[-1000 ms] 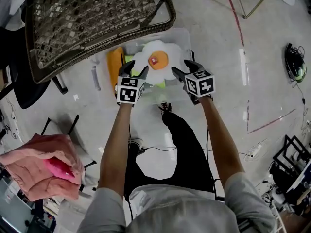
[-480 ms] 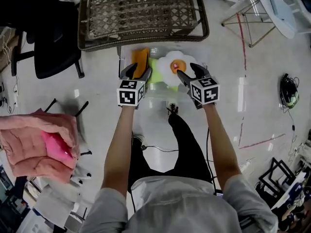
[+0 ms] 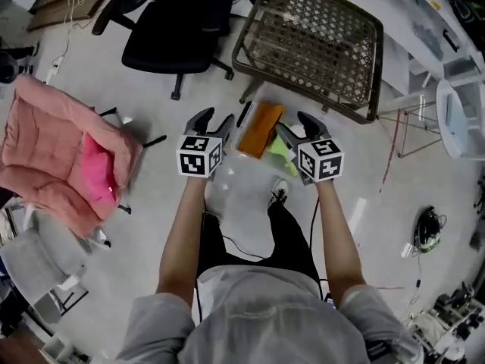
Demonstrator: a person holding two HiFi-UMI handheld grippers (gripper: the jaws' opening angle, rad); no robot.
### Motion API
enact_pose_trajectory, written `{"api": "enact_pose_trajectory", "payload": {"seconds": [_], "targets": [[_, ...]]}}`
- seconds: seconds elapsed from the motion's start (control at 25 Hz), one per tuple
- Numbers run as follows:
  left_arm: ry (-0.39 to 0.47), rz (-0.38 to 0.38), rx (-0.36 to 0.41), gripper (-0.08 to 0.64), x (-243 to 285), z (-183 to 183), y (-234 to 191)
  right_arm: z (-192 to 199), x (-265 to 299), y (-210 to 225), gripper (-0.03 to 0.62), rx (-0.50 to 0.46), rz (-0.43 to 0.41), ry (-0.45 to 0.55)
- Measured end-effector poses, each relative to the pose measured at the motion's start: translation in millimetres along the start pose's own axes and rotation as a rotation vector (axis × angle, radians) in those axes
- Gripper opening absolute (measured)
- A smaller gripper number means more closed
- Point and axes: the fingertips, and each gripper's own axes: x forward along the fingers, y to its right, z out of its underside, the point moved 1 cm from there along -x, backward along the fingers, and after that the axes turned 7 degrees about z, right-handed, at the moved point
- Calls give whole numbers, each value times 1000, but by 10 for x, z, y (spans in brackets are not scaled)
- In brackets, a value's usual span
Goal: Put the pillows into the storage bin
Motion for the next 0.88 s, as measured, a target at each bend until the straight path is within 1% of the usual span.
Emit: {"api": "enact_pose_trajectory", "payload": {"seconds": [0.12,0.2,0.32,0.44,0.68,0.8,0.88], "targets": [[64,-94,-42,244,-703,-128,-494,-336,174,-680,298,-65,-78,17],[113,-178,-82,244,-1206,-163,-843,-551,342,-1161,298,-119,-145,19],[170,-315,-147,244,-1953,-81,-1369,-817,630,-1947,299,-200,-255,16],[200,-408,-201,244,-2581,109,-1794,-963,850,-2700,299,-264,-341,12],[204,-531,-317,244,-3698,707,-2367,-974,1236,-4095,305,-356,-478,-33],[194,-576,-382,244,-4122,1064,-2560,-811,1446,-4678,308,-413,-535,-87],[188,-602,-424,244,-4340,1305,-2659,-665,1553,-4986,310,-463,-566,-124]]}}
